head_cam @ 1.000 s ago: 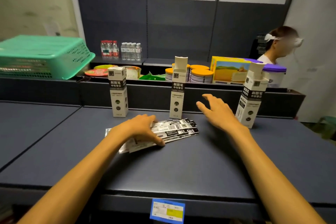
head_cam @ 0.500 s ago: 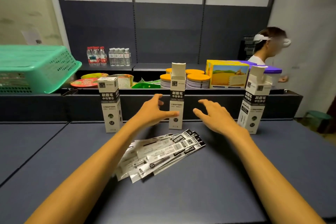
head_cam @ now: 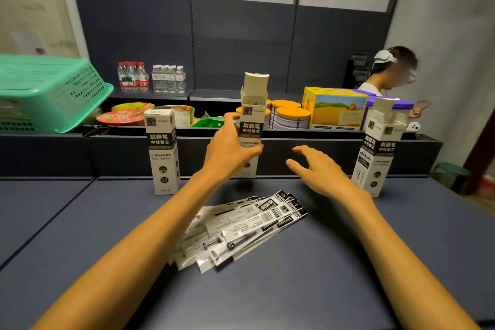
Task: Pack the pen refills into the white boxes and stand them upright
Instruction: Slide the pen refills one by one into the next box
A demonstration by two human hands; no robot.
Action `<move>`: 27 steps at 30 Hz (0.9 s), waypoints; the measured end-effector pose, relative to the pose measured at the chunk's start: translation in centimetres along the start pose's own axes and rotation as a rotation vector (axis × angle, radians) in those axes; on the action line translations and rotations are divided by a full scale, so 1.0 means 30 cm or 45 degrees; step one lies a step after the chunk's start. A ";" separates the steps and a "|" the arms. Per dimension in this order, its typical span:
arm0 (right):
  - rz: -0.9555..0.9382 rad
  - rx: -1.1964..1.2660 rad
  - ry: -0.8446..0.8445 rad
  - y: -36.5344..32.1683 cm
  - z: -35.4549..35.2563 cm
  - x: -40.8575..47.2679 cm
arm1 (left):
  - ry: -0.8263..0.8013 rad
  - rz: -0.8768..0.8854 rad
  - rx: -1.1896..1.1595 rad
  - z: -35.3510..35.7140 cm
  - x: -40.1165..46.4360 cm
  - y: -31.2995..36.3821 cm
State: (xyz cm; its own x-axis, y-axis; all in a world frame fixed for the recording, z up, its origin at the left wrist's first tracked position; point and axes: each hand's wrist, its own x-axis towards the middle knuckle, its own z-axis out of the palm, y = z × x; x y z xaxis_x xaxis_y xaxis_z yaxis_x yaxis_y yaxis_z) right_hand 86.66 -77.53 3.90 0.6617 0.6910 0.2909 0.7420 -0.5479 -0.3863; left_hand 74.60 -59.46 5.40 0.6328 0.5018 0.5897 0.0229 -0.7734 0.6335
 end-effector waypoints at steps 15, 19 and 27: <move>-0.218 0.233 -0.543 -0.045 0.072 -0.032 | 0.106 0.287 0.244 -0.220 -0.177 -0.108; -0.208 0.205 -0.585 -0.051 0.087 -0.039 | 0.127 0.334 0.301 -0.228 -0.194 -0.101; -0.248 0.304 -0.503 -0.056 0.076 -0.057 | 0.110 0.332 0.353 -0.221 -0.200 -0.117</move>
State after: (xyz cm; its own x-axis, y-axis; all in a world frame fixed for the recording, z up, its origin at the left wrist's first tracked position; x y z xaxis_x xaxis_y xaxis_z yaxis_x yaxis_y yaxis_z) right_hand 84.05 -76.71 2.08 0.3880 0.9207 0.0415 0.7718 -0.3000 -0.5606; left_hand 65.60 -57.19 2.96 0.5776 0.2959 0.7608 0.0857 -0.9488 0.3040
